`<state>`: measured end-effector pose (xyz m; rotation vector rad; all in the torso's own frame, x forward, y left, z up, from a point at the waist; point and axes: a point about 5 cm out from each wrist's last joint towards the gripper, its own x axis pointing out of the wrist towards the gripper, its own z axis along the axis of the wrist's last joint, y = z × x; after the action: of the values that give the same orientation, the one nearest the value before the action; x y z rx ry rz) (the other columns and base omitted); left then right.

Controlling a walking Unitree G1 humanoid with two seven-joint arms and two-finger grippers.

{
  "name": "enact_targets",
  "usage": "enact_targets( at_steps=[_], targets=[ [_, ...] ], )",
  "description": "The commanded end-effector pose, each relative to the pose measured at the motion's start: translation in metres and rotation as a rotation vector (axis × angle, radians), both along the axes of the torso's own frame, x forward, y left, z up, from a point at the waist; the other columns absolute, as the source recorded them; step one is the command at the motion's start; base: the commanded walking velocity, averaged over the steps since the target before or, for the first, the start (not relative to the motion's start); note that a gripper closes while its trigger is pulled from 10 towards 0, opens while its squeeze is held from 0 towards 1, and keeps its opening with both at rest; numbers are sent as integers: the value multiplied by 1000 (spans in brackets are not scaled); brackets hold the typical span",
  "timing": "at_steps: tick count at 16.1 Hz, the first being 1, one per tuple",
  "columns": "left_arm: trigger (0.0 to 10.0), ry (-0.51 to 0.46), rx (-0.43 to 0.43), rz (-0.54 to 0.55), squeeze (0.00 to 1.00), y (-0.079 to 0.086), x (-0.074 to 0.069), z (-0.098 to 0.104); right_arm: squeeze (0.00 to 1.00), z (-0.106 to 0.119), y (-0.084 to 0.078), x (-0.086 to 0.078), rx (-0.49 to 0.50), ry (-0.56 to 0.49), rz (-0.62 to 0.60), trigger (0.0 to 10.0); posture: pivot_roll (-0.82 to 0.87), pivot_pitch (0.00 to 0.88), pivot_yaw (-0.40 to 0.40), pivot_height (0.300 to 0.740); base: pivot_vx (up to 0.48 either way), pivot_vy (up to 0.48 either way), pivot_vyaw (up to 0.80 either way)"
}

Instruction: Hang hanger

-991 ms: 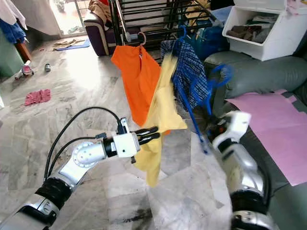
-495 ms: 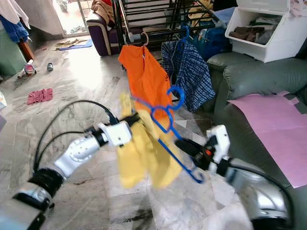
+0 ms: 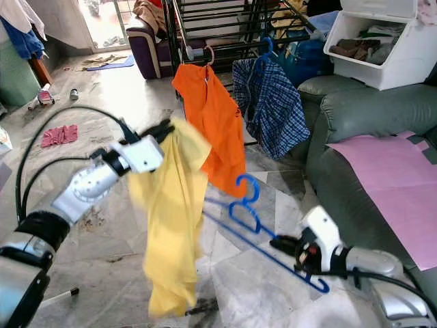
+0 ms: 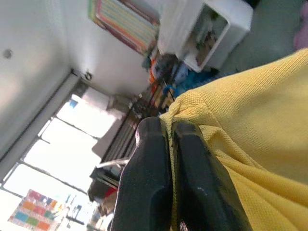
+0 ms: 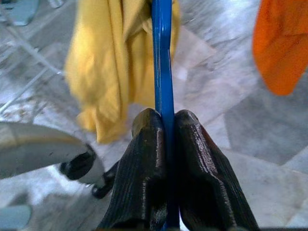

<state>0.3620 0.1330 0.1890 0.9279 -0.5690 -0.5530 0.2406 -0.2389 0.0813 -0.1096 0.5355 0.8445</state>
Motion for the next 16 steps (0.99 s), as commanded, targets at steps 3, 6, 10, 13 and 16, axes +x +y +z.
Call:
enact_targets(
  at_steps=[3,6,10,13,16],
  targets=[
    [10000,-6,-26,-61,0,-4,0,9,0,10,7,1,12,-25,68,10000,-37,0,65,740,0,0,0],
    [10000,52,-39,-145,0,-14,-6,0,0,16,11,11,8,-108,45,10000,-33,0,72,740,0,0,0],
    [10000,130,74,-215,0,-21,-14,-23,0,29,26,18,54,-174,90,10000,-29,0,78,740,0,0,0],
    [10000,185,125,-247,0,-21,-14,-28,0,31,29,15,17,-158,162,10000,-27,0,82,740,0,0,0],
    [10000,281,-15,-229,0,-16,-5,-18,0,36,16,10,35,-129,157,10000,-25,0,84,740,0,0,0]
  ],
)
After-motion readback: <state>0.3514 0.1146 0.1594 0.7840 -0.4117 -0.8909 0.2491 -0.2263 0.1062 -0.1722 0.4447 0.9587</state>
